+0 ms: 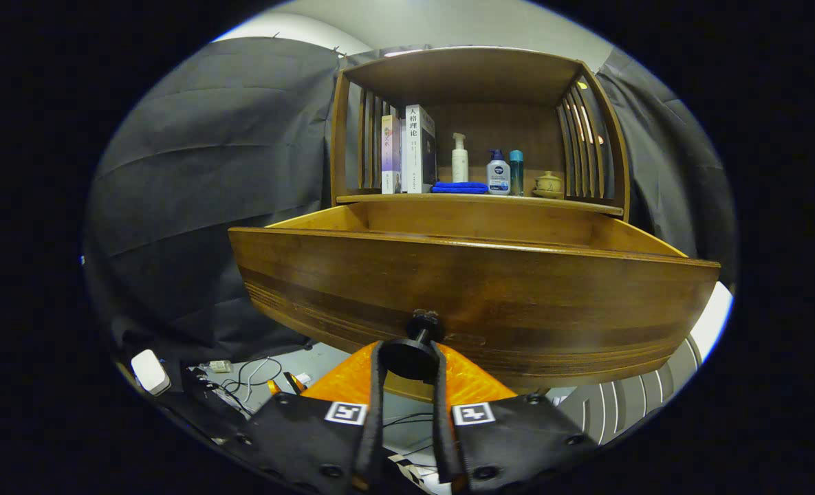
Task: Pull open the drawer, take out the items inside it, and place them on the countertop above the cabinet.
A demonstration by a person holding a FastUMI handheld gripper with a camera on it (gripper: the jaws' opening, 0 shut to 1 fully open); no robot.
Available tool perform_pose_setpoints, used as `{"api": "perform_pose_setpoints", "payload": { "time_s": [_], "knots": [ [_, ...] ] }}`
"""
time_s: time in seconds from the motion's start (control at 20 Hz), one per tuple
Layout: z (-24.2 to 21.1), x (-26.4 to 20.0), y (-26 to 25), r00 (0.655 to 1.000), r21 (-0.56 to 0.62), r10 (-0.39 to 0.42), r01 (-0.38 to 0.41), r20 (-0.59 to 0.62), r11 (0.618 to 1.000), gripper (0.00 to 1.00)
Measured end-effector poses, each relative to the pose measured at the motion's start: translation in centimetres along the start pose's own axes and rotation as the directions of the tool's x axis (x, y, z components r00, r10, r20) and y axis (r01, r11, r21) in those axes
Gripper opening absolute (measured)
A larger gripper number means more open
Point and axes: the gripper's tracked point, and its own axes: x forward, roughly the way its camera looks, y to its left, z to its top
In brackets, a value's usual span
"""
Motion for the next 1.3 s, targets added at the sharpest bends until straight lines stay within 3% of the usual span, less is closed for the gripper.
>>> {"api": "perform_pose_setpoints", "payload": {
  "time_s": [0.15,0.45,0.9,1.05,1.3],
  "knots": [
    [1.6,-0.8,0.0,0.999,0.026,0.023,-0.024,0.035,0.999,0.45],
    [7.9,-2.8,1.2,0.984,-0.010,0.114,-0.114,0.137,0.993,0.97],
    [20.6,-0.3,-0.7,0.956,-0.104,0.222,-0.205,0.194,0.973,0.98],
    [22.1,2.1,-1.5,0.958,-0.116,0.261,-0.247,0.122,0.962,0.97],
    [22.0,8.3,-4.1,0.971,-0.238,0.240,-0.237,-0.016,0.942,0.97]
  ]
}}
